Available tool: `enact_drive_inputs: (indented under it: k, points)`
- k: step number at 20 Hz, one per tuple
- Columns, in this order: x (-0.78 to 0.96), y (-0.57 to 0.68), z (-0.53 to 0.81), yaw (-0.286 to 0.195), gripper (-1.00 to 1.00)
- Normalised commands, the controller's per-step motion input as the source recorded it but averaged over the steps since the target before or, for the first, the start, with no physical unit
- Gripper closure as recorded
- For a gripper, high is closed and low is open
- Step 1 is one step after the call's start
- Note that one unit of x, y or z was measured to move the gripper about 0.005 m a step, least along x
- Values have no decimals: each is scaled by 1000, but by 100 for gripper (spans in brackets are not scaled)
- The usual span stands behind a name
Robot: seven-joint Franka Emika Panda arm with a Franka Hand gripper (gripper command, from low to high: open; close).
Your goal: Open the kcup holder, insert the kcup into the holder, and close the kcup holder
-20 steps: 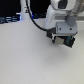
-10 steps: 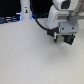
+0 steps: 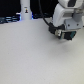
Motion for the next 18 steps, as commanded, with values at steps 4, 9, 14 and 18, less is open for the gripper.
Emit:
enact_drive_inputs:
  k: [4,9,14,18]
  points:
    - [-798,642,1,7,-100]
    - [-887,595,-50,10,-100]
    - [-898,578,-71,6,-100]
    - [-701,472,3,37,-100]
